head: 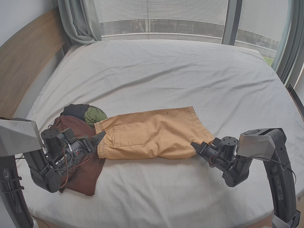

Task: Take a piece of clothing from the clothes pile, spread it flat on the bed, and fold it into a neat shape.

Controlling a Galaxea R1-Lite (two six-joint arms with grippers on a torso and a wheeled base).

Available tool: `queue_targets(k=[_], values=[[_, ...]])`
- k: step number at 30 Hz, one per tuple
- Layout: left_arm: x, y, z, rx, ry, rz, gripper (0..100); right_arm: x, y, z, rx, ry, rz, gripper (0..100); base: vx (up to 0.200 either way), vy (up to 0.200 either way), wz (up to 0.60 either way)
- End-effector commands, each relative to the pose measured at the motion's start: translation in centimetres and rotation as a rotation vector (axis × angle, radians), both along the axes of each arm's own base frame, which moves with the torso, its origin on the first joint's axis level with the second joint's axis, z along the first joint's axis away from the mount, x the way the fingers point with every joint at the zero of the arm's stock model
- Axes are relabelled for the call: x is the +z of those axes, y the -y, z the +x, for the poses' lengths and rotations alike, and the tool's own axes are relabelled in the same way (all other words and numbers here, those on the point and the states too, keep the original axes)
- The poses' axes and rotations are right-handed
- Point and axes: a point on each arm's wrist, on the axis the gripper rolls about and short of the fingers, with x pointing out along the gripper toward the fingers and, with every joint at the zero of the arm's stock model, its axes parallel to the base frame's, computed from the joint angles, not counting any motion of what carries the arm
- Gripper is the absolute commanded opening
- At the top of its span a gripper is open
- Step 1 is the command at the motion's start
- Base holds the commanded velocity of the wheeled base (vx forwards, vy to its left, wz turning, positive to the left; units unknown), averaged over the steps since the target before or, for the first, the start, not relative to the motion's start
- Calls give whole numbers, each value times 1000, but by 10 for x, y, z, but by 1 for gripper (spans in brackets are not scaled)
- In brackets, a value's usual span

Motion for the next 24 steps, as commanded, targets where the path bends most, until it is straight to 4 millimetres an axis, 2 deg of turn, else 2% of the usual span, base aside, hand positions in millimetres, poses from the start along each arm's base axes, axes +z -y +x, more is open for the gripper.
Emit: queue_targets(k=[1, 14, 24], values=[[1, -4, 1, 11, 2, -7, 100, 19, 9, -24, 2, -27, -47, 0, 0, 0, 0], [0, -4, 1, 10, -2, -9, 100, 31, 46, -93, -7, -180, -209, 0, 0, 0, 0], [-3, -3, -1, 9, -21, -26, 100, 22, 70, -122, -81, -292, -312, 0, 0, 0, 0]])
